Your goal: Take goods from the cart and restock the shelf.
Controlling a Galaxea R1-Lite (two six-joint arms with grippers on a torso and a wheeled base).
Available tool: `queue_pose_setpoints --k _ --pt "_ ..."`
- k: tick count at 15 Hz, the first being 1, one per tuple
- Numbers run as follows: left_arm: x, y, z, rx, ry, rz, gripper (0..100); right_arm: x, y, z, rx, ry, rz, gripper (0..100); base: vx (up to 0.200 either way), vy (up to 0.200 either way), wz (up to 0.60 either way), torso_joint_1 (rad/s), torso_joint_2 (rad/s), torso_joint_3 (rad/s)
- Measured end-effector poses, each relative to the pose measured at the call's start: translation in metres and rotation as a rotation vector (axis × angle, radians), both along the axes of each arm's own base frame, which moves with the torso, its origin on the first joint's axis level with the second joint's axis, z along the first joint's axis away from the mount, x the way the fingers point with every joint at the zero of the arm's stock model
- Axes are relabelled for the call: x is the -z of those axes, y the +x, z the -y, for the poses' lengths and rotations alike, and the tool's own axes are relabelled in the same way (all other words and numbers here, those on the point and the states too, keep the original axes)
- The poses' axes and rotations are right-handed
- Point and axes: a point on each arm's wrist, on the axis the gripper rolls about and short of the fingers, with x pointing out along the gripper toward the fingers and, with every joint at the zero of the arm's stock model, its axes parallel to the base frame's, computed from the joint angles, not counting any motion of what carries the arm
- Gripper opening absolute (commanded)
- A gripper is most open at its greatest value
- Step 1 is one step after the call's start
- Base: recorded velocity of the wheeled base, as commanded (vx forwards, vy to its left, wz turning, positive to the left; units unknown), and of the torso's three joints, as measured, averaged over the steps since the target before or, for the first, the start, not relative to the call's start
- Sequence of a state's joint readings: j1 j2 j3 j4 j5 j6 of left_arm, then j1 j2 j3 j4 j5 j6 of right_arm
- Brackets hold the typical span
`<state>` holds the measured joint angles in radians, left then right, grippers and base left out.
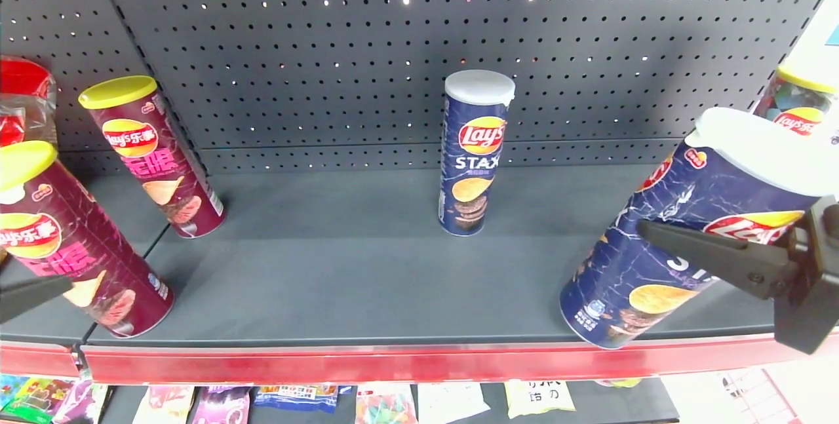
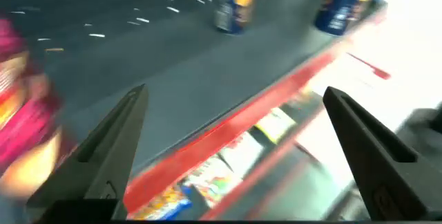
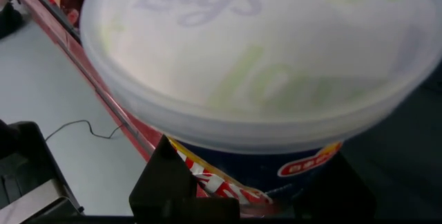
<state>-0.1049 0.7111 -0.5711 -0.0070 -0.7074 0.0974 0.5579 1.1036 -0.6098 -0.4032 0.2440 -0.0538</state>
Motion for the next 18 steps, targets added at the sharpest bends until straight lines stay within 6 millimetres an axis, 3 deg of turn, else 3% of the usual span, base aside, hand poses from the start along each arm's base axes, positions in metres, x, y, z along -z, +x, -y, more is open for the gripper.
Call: queue_pose_setpoints --k 4,9,14,18 --pt "-0.026 0.08 0.034 0.242 0.036 -0.087 100 0.003 0.003 -0.002 0.004 -0.008 -0.013 0 0.0 0.0 0.0 0.0 0.0 0.0" --pt "-0.034 0.179 0.087 0.358 0.069 -0.033 100 0.001 0.004 -0.002 0.011 -0.005 -0.011 0 0.0 0.0 0.0 0.0 0.0 0.0" --pt "-0.036 0.239 0.128 0.388 0.076 -0.006 100 0.001 0.004 0.0 0.02 -0.003 -0.013 0 0.0 0.0 0.0 0.0 0.0 0.0" --pt "-0.029 0.266 0.153 0.411 0.078 -0.005 100 0.001 0.005 0.001 0.029 -0.002 -0.011 0 0.0 0.0 0.0 0.0 0.0 0.0"
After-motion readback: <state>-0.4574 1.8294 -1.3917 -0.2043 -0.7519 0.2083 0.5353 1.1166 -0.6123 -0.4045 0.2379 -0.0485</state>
